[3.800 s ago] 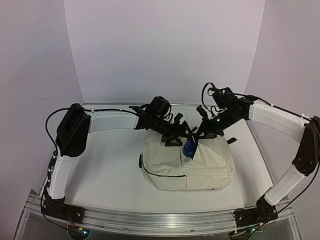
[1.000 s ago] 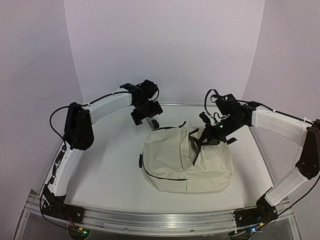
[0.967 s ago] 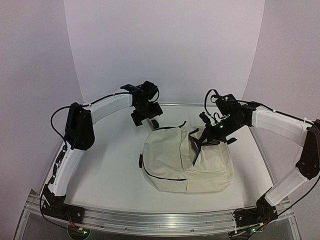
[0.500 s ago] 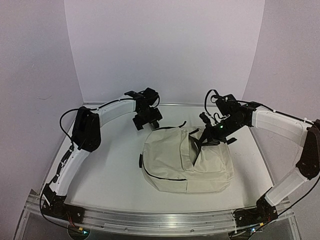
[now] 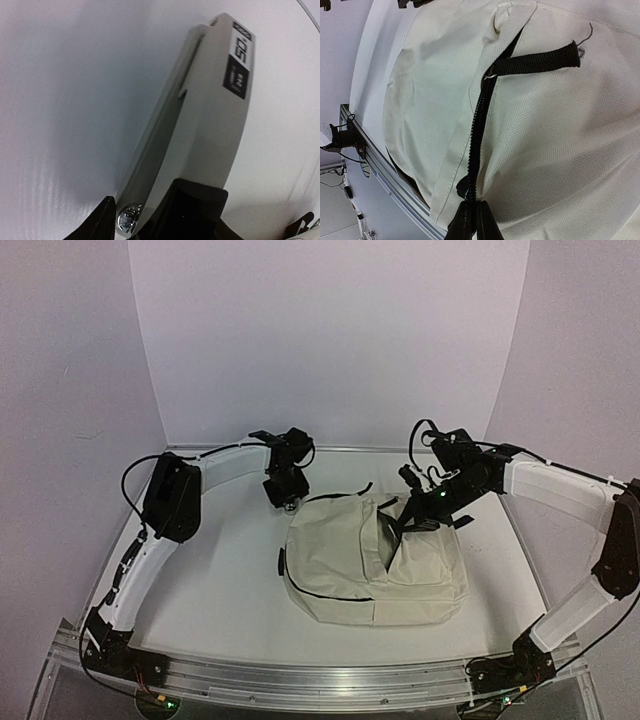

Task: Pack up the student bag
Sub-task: Move the stationery to the center of the board.

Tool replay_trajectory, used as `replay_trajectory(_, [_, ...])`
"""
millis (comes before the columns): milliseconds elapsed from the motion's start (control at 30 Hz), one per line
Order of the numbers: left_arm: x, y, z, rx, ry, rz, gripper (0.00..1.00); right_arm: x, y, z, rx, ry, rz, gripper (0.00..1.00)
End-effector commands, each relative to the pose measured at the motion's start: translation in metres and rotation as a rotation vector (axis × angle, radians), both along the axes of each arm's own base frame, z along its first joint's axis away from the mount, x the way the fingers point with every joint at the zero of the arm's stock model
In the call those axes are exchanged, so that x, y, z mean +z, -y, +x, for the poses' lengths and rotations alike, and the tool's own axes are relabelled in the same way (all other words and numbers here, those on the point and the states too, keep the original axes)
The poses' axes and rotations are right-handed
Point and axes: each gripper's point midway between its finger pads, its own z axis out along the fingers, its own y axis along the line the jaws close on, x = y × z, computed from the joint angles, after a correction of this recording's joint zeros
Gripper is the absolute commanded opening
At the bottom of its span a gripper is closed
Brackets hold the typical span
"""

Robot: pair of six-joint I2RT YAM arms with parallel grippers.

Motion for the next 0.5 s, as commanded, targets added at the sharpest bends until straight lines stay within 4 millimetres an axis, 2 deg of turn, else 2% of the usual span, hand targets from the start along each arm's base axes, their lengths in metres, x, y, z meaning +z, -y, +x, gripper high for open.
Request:
replay_trajectory(0, [0.039, -0.045, -0.039, 0.025, -0.073, 0.081, 0.46, 0.008, 0.0, -0.004, 0.013, 0.004, 0.007, 0.04])
replay_trajectory(100, [0.034, -0.063, -0.074, 0.015, -0.154, 0.092, 0.44, 0.01, -0.001, -0.003, 0.014, 0.012, 0.013, 0.04])
replay_trajectory(267, [0.028, -0.085, -0.132, -0.02, -0.244, 0.052, 0.3, 0.008, -0.001, -0.004, 0.017, 0.003, 0.015, 0.03])
replay_trajectory(333, [0.03, -0.095, -0.15, -0.029, -0.259, 0.061, 0.27, 0.008, -0.001, -0.005, 0.019, 0.001, 0.016, 0.03])
replay_trajectory(400, [0.037, -0.103, -0.166, -0.045, -0.26, 0.066, 0.29, 0.008, -0.002, -0.005, 0.021, -0.001, 0.021, 0.03])
replay_trajectory(467, [0.046, -0.101, -0.169, -0.09, -0.231, 0.04, 0.38, 0.007, -0.003, -0.005, 0.023, -0.003, 0.021, 0.03])
